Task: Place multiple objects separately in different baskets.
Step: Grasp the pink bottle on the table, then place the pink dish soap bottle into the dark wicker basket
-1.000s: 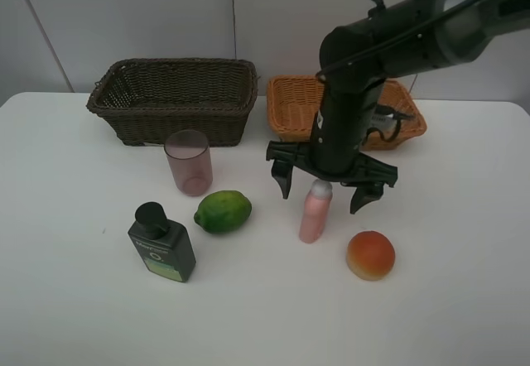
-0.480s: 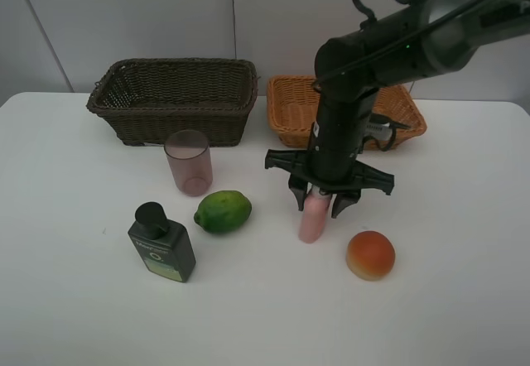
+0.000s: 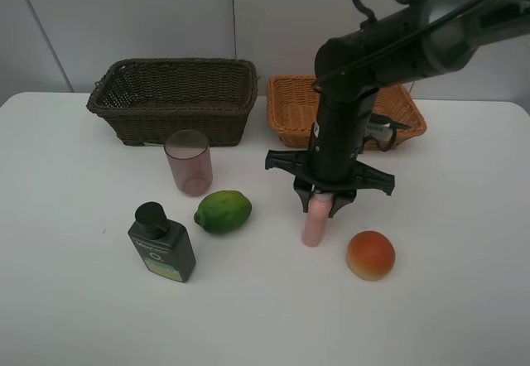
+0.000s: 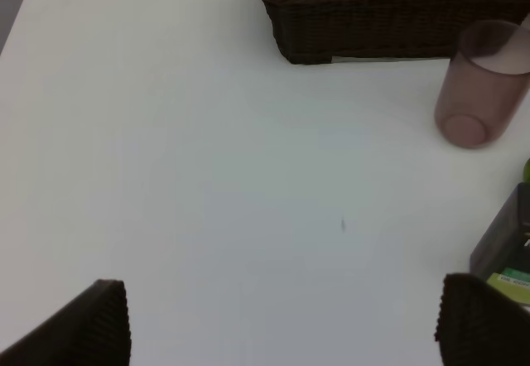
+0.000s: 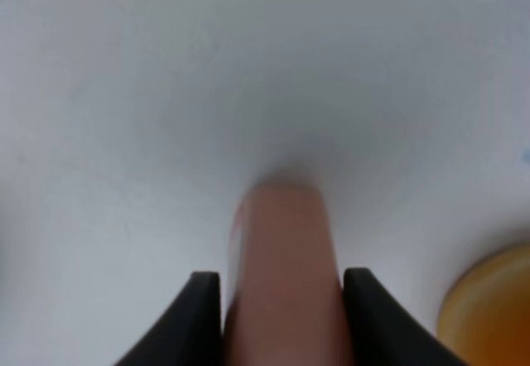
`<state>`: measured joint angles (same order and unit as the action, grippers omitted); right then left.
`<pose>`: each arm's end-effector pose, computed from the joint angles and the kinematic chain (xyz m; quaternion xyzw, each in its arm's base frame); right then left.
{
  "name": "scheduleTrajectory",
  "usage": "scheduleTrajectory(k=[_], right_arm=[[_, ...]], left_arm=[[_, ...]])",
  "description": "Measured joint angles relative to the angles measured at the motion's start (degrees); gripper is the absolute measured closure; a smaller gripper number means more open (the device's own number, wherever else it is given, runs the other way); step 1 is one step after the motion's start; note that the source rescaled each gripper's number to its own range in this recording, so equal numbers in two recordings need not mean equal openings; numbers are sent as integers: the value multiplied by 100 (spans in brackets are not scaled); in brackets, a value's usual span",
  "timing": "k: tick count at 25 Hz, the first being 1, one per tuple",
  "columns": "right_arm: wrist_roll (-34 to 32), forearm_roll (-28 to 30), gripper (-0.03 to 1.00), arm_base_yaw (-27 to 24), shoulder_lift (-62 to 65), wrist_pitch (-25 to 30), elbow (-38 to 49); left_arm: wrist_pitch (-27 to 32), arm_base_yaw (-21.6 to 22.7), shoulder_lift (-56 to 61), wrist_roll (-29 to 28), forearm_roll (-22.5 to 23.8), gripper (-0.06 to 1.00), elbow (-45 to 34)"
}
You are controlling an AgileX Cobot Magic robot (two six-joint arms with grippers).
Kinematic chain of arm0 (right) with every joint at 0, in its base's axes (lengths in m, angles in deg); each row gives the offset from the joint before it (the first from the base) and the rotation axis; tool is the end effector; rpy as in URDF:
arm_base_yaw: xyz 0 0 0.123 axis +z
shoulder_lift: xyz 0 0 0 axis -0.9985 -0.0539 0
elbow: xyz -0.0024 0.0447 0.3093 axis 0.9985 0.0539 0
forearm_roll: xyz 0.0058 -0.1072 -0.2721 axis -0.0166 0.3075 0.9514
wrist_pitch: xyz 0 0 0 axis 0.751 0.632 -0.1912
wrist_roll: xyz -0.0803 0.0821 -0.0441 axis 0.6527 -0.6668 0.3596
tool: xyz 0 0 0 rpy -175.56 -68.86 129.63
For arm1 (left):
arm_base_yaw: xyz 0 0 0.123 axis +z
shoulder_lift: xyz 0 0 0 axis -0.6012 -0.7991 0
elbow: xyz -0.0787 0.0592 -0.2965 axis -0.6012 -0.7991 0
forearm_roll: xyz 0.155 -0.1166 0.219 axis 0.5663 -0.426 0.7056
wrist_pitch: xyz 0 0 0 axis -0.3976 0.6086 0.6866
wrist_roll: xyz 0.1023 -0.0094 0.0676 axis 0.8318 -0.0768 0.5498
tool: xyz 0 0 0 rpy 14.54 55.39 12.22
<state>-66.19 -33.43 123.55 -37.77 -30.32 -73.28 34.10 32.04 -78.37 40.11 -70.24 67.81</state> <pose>0.3274 0.2330 0.1131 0.1431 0.9891 -0.0173 0.0310 0.0309 0.0076 0.2845 -0.0054 0.8503 0.0004 0.5263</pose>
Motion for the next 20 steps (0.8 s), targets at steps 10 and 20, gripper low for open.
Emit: scheduleTrajectory(k=[10,20], right_arm=[[922,0,97,94,113,252,-344],[3719,8,97,188,99,1123,-2764]], left_arm=[[0,0,0,0,5,-2,0],[0,0,0,0,10,-2,0]])
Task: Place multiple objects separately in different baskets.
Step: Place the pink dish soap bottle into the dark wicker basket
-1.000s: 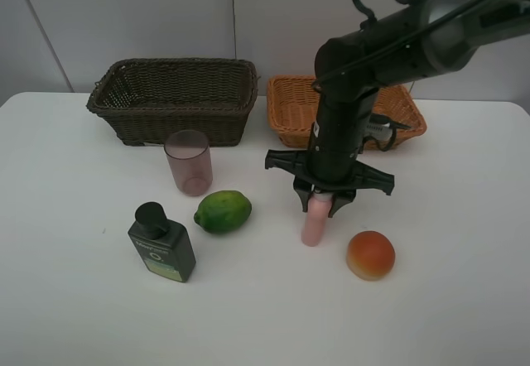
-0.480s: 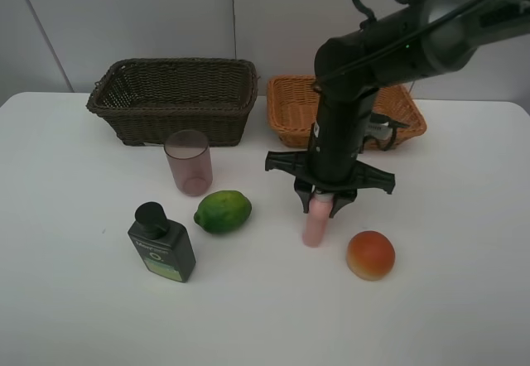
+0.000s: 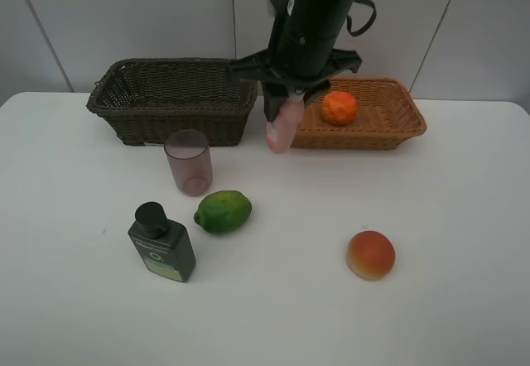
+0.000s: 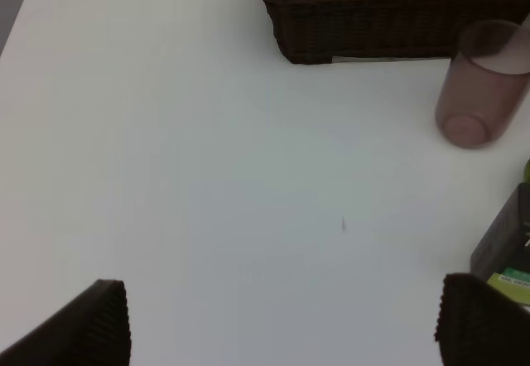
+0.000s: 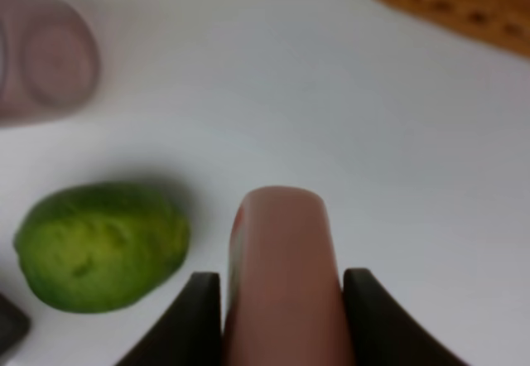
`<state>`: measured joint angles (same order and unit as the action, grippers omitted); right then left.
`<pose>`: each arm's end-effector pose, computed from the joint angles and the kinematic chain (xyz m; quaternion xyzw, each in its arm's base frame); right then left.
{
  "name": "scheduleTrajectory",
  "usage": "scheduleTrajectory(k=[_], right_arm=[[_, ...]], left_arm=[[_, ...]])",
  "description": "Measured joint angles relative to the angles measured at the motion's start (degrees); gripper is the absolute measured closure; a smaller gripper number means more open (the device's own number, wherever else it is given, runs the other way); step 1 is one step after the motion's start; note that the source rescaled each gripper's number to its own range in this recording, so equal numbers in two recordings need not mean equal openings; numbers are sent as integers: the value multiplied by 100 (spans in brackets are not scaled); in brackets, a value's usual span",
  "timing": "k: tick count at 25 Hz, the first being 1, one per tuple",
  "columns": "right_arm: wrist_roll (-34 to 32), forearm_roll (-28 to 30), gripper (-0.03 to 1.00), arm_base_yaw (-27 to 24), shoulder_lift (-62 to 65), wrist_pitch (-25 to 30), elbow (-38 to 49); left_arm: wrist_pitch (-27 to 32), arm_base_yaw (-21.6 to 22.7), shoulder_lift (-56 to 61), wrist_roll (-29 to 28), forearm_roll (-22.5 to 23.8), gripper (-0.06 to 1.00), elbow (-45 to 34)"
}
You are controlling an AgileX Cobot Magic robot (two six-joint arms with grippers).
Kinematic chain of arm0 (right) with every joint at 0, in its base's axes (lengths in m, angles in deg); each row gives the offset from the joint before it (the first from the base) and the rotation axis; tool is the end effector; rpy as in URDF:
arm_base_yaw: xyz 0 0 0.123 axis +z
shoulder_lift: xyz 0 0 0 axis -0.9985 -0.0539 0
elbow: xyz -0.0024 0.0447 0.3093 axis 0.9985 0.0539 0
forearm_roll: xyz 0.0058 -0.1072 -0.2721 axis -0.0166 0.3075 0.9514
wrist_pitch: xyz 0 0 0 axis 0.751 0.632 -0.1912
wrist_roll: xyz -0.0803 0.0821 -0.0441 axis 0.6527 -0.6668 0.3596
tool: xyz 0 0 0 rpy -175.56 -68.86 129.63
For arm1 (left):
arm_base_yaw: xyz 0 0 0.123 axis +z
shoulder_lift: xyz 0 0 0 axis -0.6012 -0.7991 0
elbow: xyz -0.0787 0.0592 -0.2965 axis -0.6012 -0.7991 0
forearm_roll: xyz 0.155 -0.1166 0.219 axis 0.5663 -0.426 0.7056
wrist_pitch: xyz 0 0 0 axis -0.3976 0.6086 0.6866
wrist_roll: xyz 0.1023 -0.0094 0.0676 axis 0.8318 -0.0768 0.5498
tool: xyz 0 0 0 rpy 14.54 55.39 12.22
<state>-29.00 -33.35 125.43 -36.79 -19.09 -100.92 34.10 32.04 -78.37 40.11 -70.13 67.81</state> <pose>0.3814 0.2913 0.2590 -0.1808 0.9695 0.0400 0.1603 0.0309 0.0078 0.2846 -0.0055 0.8503 0.0014 0.5263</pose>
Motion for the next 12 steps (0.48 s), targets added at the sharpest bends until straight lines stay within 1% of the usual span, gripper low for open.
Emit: scheduleTrajectory(k=[4,6,9,11,12], right_arm=[[290,-7,97,6,-471,-9,-1037],[385,-7,97,6,-809,-110,-1571],[472,-1,97,47,-1244,-512,-2201],[492,10,97,65,-1445,-985,-2443],[492,10,97,65,-1445,-985,-2443]], left_arm=[[0,0,0,0,0,-2,0],[0,0,0,0,0,-2,0],[0,0,0,0,0,-2,0],[0,0,0,0,0,-2,0],[0,0,0,0,5,-2,0]])
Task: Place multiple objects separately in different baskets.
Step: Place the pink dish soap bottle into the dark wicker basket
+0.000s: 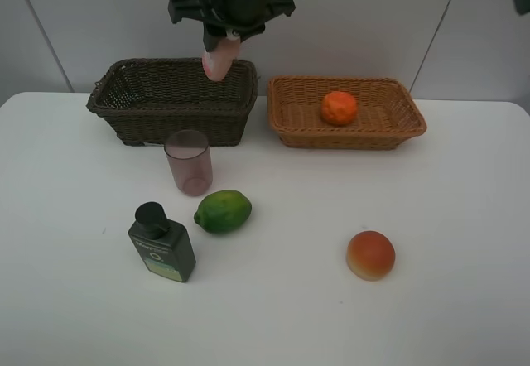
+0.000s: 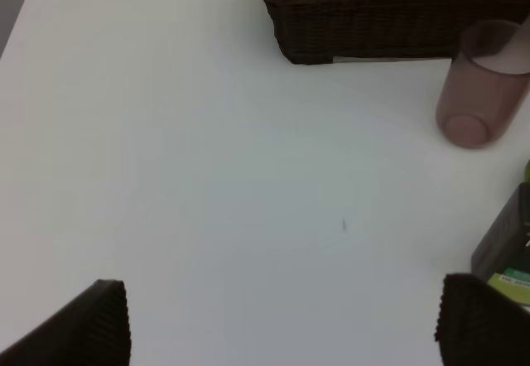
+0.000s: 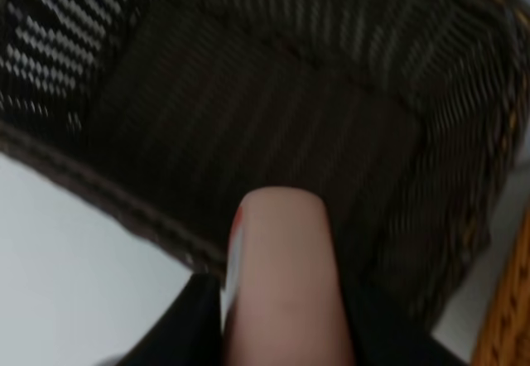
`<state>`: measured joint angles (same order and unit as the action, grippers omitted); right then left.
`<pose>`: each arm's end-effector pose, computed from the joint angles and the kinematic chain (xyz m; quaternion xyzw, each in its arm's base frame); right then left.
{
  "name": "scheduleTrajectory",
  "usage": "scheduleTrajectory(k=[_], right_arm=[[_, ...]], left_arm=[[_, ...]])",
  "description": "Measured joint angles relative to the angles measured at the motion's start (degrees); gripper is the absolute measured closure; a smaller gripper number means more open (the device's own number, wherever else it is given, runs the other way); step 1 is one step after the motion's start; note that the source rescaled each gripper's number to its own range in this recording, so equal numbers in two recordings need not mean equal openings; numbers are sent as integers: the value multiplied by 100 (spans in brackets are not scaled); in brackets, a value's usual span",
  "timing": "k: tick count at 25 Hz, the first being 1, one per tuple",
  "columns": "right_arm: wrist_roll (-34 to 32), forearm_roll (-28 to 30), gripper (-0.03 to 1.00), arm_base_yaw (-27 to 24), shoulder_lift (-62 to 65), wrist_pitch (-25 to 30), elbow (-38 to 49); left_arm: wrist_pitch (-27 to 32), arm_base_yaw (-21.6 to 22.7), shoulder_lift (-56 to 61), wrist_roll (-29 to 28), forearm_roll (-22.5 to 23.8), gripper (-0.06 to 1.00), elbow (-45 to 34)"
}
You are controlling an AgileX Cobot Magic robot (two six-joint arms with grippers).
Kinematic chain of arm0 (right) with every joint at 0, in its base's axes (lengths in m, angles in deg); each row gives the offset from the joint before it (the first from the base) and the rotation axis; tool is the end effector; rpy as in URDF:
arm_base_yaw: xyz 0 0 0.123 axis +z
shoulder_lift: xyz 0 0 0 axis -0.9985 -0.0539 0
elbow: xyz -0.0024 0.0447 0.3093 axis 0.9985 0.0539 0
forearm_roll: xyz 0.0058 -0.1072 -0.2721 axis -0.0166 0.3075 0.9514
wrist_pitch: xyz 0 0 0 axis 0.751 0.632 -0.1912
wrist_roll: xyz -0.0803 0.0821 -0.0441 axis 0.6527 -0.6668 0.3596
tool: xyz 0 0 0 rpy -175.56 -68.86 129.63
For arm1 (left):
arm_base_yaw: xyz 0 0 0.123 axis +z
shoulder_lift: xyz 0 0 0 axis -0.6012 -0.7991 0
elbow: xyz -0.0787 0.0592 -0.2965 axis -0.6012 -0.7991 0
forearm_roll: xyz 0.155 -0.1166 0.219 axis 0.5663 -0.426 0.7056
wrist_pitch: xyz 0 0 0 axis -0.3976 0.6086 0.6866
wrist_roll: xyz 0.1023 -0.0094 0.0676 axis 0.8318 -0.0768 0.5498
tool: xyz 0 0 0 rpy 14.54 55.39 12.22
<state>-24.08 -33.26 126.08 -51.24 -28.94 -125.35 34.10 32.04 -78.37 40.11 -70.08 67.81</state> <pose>0.4554 0.3597 0.2840 -0.2187 0.9183 0.1082 0.3117 0.0309 0.0079 0.2846 -0.0055 0.8502 0.0018 0.5264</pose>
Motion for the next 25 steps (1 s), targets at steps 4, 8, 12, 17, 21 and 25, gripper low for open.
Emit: scheduleTrajectory(k=[4,8,12,17,21,25], right_arm=[[8,156,97,7,-349,-1036,-84],[13,457,97,7,-726,-1756,-84],[13,702,97,7,-1131,-2292,-84],[13,735,97,1,-1568,-2578,-84],[13,735,97,-37,-1682,-2596,-84],[13,730,75,-55,-1683,-2601,-84]], left_arm=[[0,0,0,0,0,-2,0],[0,0,0,0,4,-2,0],[0,0,0,0,4,-2,0],[0,0,0,0,4,-2,0],[0,0,0,0,4,-2,0],[0,0,0,0,4,-2,0]])
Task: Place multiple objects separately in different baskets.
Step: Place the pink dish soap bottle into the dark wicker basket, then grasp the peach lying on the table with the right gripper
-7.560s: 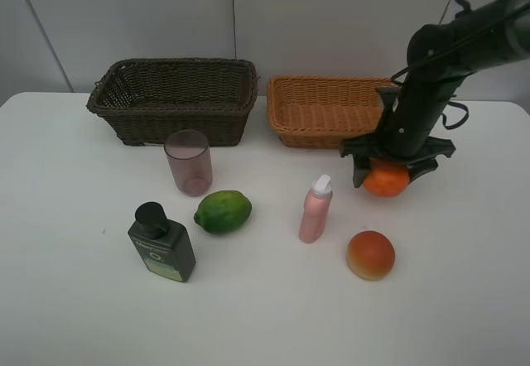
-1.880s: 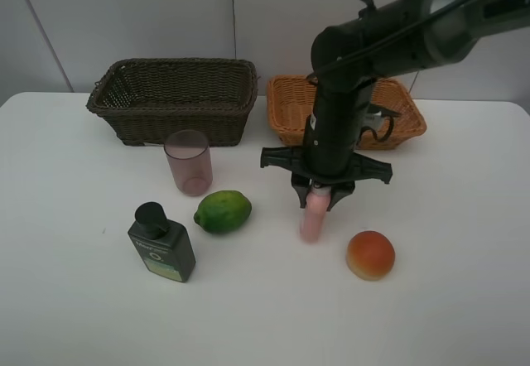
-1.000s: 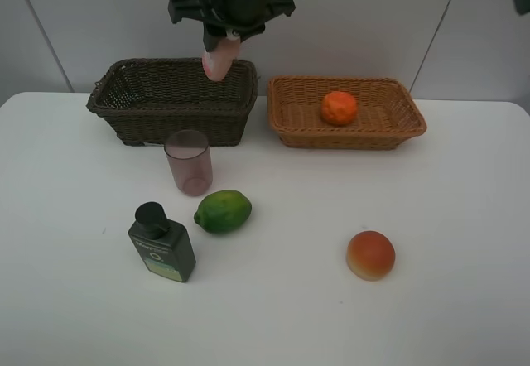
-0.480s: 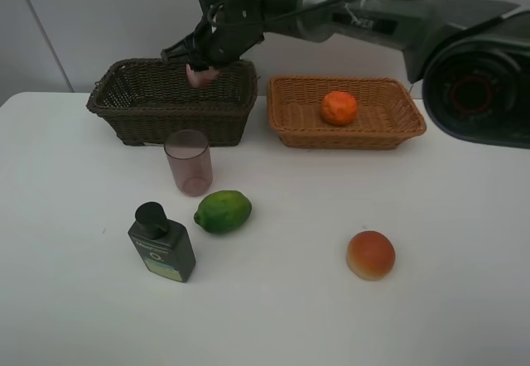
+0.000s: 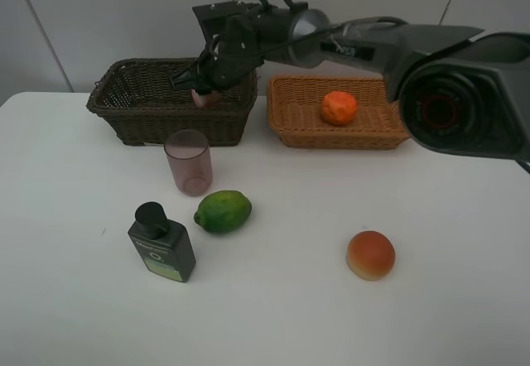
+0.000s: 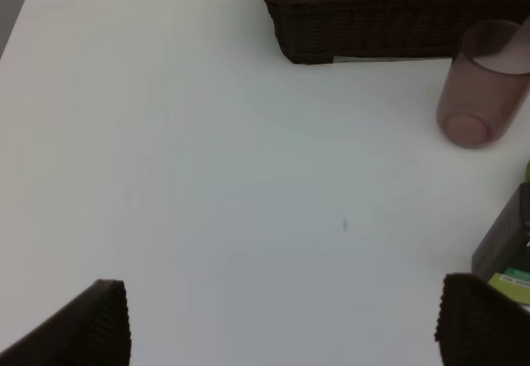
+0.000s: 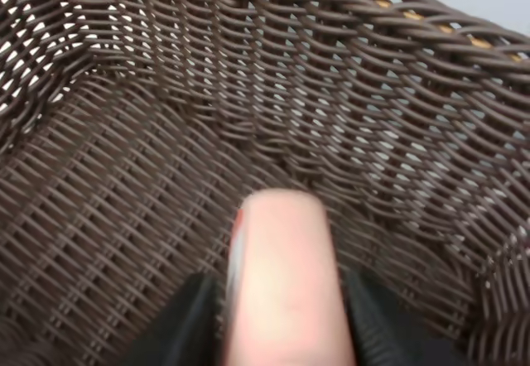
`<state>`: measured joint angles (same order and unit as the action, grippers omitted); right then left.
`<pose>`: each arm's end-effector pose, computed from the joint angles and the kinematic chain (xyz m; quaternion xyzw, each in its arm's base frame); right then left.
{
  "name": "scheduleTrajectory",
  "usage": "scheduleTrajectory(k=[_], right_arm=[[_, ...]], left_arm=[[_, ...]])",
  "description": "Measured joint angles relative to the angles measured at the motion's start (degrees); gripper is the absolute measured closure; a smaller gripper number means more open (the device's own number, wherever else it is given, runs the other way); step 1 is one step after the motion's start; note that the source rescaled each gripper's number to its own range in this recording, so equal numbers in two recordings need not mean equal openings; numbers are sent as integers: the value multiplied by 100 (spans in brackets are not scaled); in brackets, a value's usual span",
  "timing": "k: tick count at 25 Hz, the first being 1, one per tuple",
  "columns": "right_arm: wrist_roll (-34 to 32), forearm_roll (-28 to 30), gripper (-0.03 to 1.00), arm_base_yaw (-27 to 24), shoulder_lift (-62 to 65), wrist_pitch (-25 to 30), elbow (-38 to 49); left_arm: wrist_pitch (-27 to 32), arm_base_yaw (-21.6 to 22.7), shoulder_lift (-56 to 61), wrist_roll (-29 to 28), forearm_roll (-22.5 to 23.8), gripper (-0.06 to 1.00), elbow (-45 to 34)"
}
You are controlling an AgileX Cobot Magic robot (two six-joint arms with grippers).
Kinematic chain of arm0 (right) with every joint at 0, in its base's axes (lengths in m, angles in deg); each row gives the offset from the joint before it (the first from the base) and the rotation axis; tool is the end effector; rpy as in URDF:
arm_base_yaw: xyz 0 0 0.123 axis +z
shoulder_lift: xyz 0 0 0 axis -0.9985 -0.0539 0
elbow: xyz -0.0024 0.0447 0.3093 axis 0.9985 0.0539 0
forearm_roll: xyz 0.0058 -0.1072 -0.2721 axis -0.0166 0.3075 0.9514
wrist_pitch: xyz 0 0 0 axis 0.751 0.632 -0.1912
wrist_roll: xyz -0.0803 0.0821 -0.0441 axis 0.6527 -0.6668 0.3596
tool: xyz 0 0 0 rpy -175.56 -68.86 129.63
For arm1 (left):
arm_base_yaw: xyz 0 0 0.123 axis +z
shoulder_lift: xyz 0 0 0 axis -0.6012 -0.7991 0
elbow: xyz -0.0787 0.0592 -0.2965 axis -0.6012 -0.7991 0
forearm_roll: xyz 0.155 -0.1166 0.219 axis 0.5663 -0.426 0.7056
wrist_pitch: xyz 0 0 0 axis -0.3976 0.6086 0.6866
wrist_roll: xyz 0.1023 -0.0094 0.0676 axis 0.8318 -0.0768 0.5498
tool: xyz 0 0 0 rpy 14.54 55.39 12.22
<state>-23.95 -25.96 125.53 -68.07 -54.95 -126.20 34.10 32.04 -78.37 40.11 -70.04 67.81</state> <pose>0.5155 0.3961 0.1468 -0.2598 0.8718 0.1033 0.4022 0.0309 0.0080 0.2846 -0.0055 0.8502 0.0021 0.5264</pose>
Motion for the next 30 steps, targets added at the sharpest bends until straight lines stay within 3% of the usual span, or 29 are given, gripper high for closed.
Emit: scheduleTrajectory(k=[3,4,7,10,15,19,23,30], right_arm=[[0,0,29,0,0,5,-18],[0,0,18,0,7,28,-18],[0,-8,1,0,120,287,-18],[0,-39,-3,0,413,856,-18],[56,-51,-3,0,1093,2305,-18],[124,-104,-3,0,1778,3117,597],[43,-259,-3,-21,2652,3226,2049],[-834,-343,-3,-292,4017,3015,4553]], left_arm=[[0,0,0,0,0,-2,0],[0,0,0,0,0,-2,0],[0,0,0,0,0,-2,0],[0,0,0,0,0,-2,0],[0,0,0,0,0,-2,0],[0,0,0,0,0,-2,0],[0,0,0,0,0,-2,0],[0,0,0,0,0,-2,0]])
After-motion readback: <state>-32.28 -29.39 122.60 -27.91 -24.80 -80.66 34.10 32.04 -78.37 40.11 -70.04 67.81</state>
